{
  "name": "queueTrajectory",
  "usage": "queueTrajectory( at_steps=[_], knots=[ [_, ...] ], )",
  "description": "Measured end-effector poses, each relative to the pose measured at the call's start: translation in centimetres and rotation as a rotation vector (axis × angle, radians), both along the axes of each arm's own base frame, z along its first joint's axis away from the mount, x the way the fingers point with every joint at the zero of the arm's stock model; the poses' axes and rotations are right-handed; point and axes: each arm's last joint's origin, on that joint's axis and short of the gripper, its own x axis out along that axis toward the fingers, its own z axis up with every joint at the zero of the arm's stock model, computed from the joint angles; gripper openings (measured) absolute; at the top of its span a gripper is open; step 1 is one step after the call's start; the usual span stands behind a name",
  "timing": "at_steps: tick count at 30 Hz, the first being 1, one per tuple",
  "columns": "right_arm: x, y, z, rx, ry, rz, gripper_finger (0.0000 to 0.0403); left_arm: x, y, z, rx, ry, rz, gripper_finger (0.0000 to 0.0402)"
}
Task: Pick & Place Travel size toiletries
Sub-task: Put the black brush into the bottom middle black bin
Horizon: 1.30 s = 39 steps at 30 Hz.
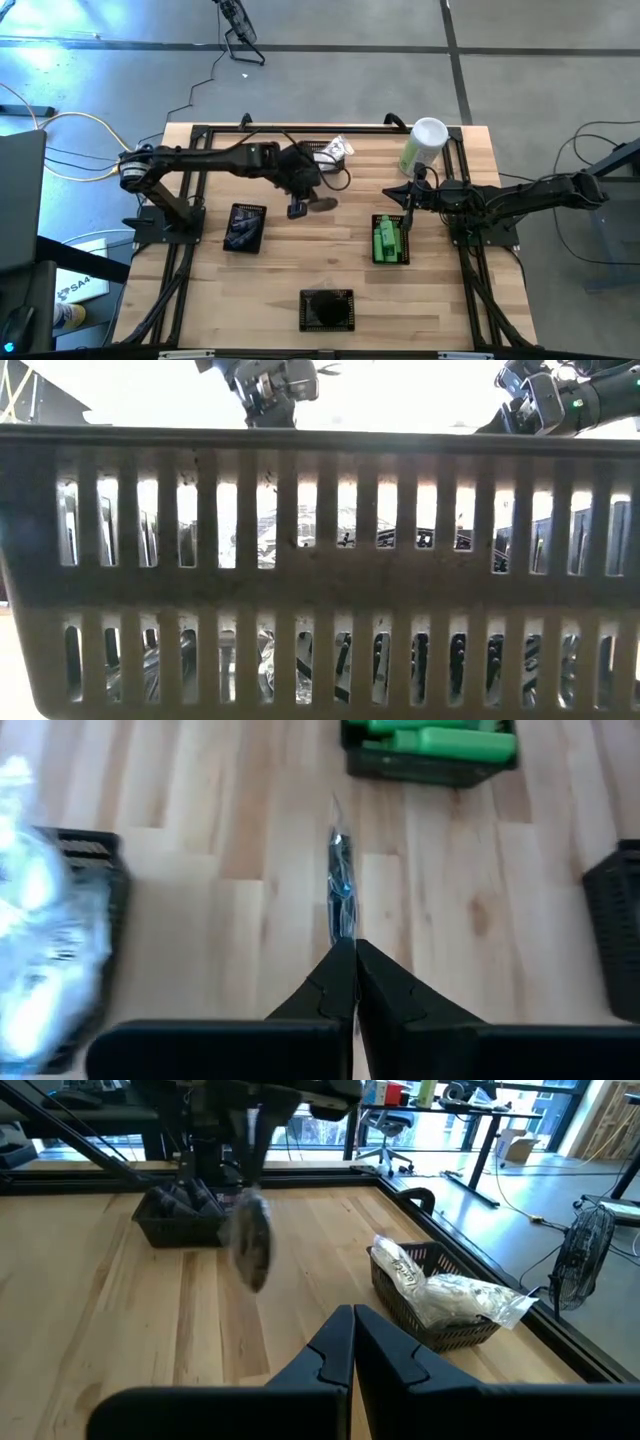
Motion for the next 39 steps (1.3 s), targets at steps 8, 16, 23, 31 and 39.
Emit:
queueTrajectory(
  at_steps=[8, 16, 23, 31, 39],
  knots=[
    [0.0, 0.0, 0.0, -0.006, 0.002, 0.001, 0.0004, 0.3, -3.1, 0.0, -0.120, 0.009, -0.034, 0.0000],
    [0.0, 0.0, 0.0, -0.002, 0.000, 0.000, 0.0004, 0.1, -7.5, 0.9, -0.202, -0.020, -0.076, 0.0000],
    [0.0, 0.0, 0.1, 0.001, -0.010, 0.001, 0.0004, -0.2, -12.0, 2.7, -0.275, -0.144, -0.205, 0.0000],
    [0.1, 0.1, 0.3, 0.008, -0.029, 0.027, 0.0004, 0.1, -16.3, 1.2, -0.301, -0.109, -0.214, 0.0000],
    [0.1, 0.1, 0.3, 0.020, -0.039, 0.028, 0.0004, 1.4, -20.3, -1.8, -0.362, -0.068, -0.225, 0.0000]
  ],
)
